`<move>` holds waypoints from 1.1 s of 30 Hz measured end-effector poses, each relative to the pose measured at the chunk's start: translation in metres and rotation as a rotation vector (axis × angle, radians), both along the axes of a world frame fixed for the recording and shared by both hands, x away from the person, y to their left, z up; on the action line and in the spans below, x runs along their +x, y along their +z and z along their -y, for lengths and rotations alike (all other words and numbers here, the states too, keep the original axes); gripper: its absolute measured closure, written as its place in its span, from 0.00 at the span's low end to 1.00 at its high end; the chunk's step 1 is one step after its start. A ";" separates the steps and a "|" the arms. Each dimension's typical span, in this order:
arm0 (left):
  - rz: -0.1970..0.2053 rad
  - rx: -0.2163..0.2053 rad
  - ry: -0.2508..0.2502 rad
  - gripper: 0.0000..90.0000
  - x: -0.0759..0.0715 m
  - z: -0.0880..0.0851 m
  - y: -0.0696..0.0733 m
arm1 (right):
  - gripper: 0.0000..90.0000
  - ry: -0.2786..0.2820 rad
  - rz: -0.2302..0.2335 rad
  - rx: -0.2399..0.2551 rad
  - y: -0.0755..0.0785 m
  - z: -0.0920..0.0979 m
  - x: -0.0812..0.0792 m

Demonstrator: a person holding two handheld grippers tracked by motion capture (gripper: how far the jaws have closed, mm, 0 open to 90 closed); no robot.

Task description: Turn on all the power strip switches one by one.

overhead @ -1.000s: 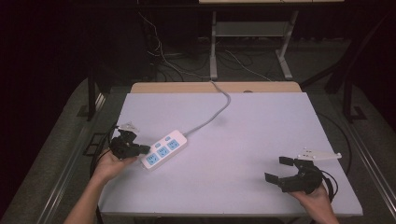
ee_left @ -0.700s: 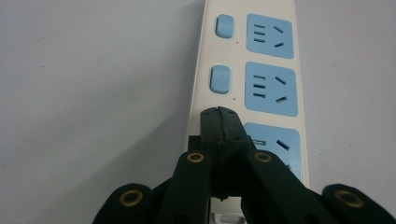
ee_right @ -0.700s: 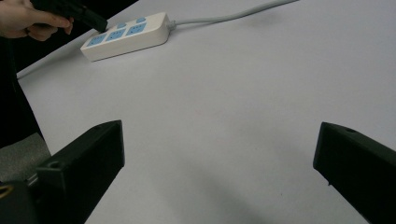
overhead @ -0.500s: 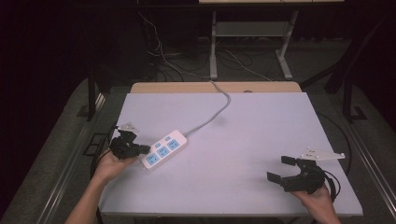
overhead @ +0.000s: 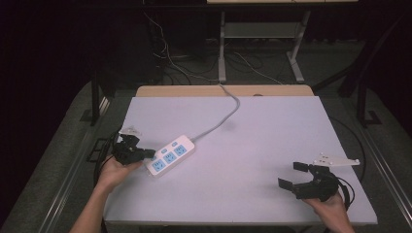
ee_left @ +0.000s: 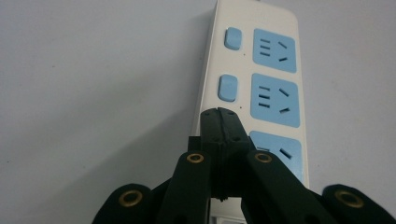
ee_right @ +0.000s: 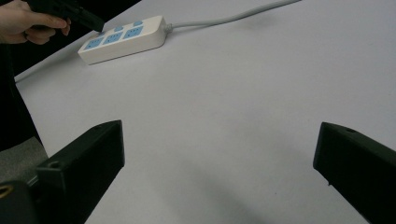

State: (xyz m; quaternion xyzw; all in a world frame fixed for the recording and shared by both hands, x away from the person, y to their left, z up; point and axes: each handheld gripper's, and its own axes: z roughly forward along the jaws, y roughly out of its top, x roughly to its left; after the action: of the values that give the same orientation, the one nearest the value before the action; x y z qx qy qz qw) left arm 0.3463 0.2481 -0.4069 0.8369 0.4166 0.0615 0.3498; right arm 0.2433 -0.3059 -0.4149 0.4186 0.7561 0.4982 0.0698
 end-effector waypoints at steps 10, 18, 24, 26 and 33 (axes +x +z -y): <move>0.014 0.013 -0.025 1.00 0.002 0.004 0.013 | 0.02 0.001 -0.003 -0.003 0.000 0.000 0.000; 0.019 0.028 -0.045 1.00 0.006 0.010 0.022 | 0.02 0.002 -0.001 -0.006 0.000 0.000 0.000; 0.021 0.039 -0.052 1.00 0.009 0.013 0.026 | 0.02 0.001 -0.003 -0.004 0.000 0.001 -0.001; 0.022 0.044 -0.053 1.00 0.010 0.013 0.029 | 0.02 0.001 -0.002 -0.004 0.000 0.001 -0.001; 0.029 0.051 -0.061 1.00 0.012 0.018 0.034 | 0.02 0.002 -0.003 -0.001 0.000 0.002 -0.001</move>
State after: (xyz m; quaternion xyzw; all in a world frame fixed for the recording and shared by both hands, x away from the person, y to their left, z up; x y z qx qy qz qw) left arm 0.3587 0.2300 -0.3732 0.8569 0.3840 0.0732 0.3361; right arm 0.2426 -0.3076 -0.4146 0.4188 0.7568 0.4972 0.0686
